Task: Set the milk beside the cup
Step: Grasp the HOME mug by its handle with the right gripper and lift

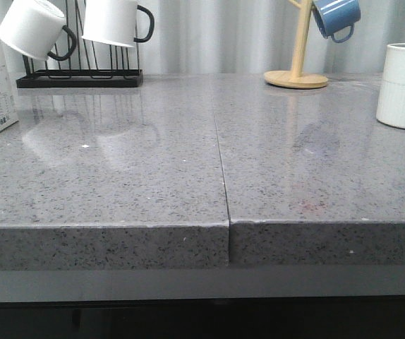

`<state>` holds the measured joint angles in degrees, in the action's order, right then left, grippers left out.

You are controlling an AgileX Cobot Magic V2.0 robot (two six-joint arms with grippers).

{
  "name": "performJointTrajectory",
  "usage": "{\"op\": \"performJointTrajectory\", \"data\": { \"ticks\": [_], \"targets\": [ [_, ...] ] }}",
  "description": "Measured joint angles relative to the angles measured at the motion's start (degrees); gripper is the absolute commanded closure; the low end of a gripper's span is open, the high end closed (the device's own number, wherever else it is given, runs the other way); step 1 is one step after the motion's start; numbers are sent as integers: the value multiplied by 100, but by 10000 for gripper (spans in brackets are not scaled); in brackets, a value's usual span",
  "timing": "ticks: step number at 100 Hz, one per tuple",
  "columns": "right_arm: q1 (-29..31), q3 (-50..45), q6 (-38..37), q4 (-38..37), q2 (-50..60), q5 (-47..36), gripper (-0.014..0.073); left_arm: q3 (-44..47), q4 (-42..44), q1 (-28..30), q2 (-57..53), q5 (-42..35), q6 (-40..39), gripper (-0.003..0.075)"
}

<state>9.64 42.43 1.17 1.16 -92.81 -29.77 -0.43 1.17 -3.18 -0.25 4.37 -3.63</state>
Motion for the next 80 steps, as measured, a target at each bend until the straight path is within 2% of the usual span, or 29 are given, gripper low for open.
{"op": "performJointTrajectory", "data": {
  "ticks": [6,13,20,32,39,44,60,80],
  "targets": [
    [0,101,9,-13,-165,-76,191,0,0,0,0,0,0,741],
    [0,189,9,-79,-337,-191,251,0,0,0,0,0,0,741],
    [0,228,9,-192,-451,-328,355,0,0,0,0,0,0,741],
    [0,233,9,-300,-500,-507,596,0,0,0,0,0,0,741],
    [0,233,9,-315,-500,-559,692,0,0,0,0,0,0,741],
    [0,259,-48,-329,-487,-668,712,0,0,0,0,0,0,741],
    [-50,261,-3,-340,-464,-667,704,0,0,0,0,0,0,741],
    [-462,261,104,-297,-278,-653,704,0,0,0,0,0,0,741]
  ]
}}
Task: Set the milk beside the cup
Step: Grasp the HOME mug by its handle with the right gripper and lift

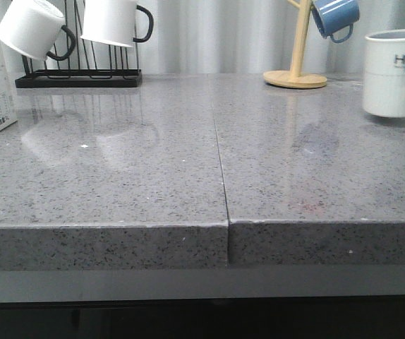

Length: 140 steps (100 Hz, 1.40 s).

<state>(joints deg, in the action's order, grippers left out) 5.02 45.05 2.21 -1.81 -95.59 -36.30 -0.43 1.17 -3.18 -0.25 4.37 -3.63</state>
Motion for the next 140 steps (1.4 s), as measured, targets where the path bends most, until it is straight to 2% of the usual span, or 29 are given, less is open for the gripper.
{"op": "performJointTrajectory", "data": {
  "ticks": [36,66,87,115,140],
  "targets": [
    [-1105,59,880,1136,227,0,704,0,0,0,0,0,0,741],
    [-1928,170,1155,1522,227,139,704,0,0,0,0,0,0,741],
    [-2594,591,1639,2415,227,199,704,0,0,0,0,0,0,741],
    [-3355,1049,2011,3356,-461,-11,704,0,0,0,0,0,0,741],
    [-3613,1363,2246,3990,-992,-339,704,0,0,0,0,0,0,741]
  ]
}}
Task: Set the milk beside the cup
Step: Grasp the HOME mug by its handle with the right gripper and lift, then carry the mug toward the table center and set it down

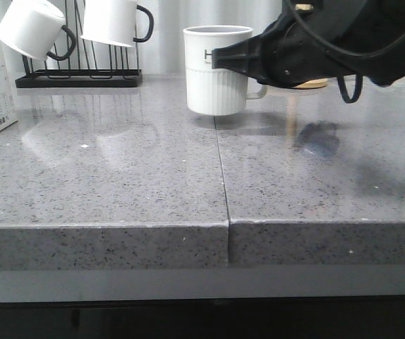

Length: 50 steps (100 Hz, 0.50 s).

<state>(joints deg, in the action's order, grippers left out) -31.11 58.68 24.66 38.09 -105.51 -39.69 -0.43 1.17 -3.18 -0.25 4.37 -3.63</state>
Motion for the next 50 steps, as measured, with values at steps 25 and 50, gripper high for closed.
{"op": "performJointTrajectory", "data": {
  "ticks": [25,50],
  "targets": [
    [-118,70,11,179,-218,-5,704,0,0,0,0,0,0,741],
    [-118,72,11,234,-221,8,616,0,0,0,0,0,0,741]
  ]
}}
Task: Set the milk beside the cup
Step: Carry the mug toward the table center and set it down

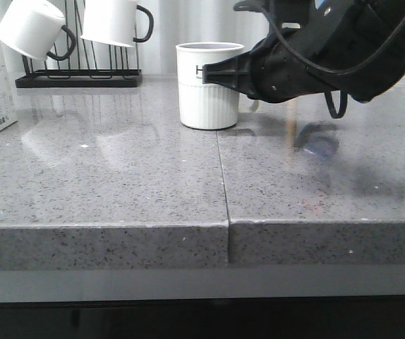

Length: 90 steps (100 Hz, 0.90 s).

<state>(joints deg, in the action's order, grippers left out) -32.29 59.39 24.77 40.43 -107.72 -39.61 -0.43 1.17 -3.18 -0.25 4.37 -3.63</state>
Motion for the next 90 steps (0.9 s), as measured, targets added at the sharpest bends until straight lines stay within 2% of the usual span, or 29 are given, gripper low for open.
{"op": "performJointTrajectory", "data": {
  "ticks": [25,32,39,69,90],
  "targets": [
    [0,10,0,0,0,191,291,0,0,0,0,0,0,741],
    [0,10,0,0,0,191,229,0,0,0,0,0,0,741],
    [0,10,0,0,0,191,207,0,0,0,0,0,0,741],
    [0,-4,0,5,34,191,209,0,0,0,0,0,0,741],
    [0,-409,0,5,412,181,209,0,0,0,0,0,0,741]
  ]
}}
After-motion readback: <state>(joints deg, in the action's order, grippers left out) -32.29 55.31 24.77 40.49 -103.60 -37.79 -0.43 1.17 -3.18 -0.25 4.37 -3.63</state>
